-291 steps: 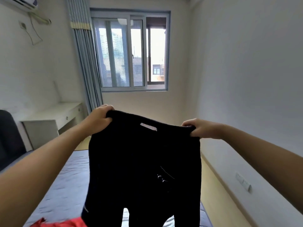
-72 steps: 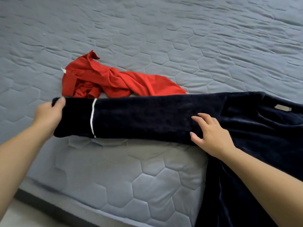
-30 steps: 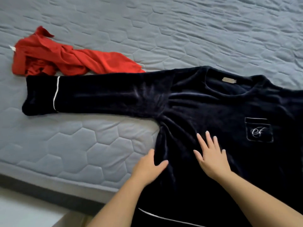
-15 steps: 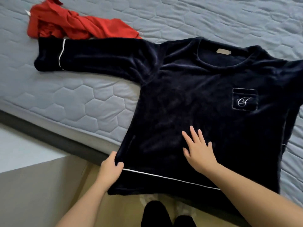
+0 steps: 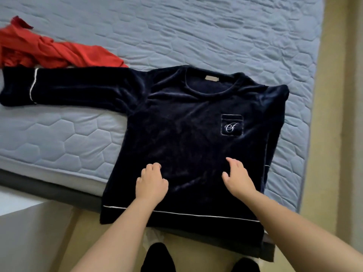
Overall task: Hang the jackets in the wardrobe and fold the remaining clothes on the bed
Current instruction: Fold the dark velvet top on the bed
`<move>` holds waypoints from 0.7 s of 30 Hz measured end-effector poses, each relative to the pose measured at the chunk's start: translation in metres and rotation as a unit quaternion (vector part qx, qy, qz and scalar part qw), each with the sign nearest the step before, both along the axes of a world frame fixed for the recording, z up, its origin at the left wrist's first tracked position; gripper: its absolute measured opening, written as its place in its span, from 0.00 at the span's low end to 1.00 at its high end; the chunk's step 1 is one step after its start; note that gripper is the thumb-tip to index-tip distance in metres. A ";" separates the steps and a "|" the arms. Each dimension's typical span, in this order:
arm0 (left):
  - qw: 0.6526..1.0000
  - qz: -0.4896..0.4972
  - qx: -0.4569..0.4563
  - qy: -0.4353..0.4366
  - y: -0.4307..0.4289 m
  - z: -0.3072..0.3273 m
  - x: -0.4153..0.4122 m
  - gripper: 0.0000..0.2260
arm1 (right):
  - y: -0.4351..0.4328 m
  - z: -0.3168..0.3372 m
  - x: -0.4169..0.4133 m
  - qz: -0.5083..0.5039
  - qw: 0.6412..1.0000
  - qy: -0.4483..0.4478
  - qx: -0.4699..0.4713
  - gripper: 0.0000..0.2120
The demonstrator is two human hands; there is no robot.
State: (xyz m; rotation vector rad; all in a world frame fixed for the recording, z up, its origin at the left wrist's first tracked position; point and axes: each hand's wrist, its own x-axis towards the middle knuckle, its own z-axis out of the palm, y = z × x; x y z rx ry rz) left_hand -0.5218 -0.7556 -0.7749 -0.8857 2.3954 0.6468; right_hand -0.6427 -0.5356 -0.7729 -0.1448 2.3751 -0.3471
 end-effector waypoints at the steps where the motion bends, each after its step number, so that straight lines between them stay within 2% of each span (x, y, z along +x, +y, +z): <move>1: 1.000 -0.018 0.015 -0.004 0.016 0.001 -0.016 0.19 | 0.012 -0.001 -0.017 -0.035 0.999 0.009 -0.003 0.27; 4: 0.997 -0.074 0.027 -0.008 0.069 -0.007 -0.061 0.17 | 0.051 -0.014 -0.074 -0.176 0.983 0.044 -0.018 0.27; 6: 0.996 -0.093 0.017 -0.001 0.110 -0.021 -0.092 0.17 | 0.081 -0.029 -0.116 -0.293 0.954 0.050 -0.040 0.27; 8: 0.996 -0.090 0.014 0.021 0.154 -0.039 -0.123 0.20 | 0.112 -0.050 -0.155 -0.396 0.917 0.015 -0.046 0.27; 10: 0.997 -0.064 0.018 0.041 0.196 -0.057 -0.155 0.25 | 0.132 -0.071 -0.180 -0.446 0.889 -0.075 -0.075 0.24; 12: 0.998 -0.035 0.015 0.044 0.234 -0.071 -0.181 0.28 | 0.143 -0.086 -0.194 -0.439 0.874 -0.160 -0.131 0.16; 14: 0.999 -0.007 0.001 0.036 0.260 -0.077 -0.199 0.30 | 0.149 -0.094 -0.199 -0.417 0.868 -0.208 -0.169 0.08; 16: 0.999 0.019 -0.013 0.031 0.274 -0.077 -0.207 0.31 | 0.153 -0.090 -0.202 -0.397 0.861 -0.237 -0.212 0.04; 18: 0.999 0.013 -0.038 0.018 0.281 -0.071 -0.206 0.32 | 0.166 -0.082 -0.208 -0.356 0.883 -0.211 -0.220 0.08; 21: 0.998 -0.025 -0.052 -0.026 0.290 -0.058 -0.200 0.33 | 0.211 -0.065 -0.239 -0.293 0.935 -0.111 -0.163 0.08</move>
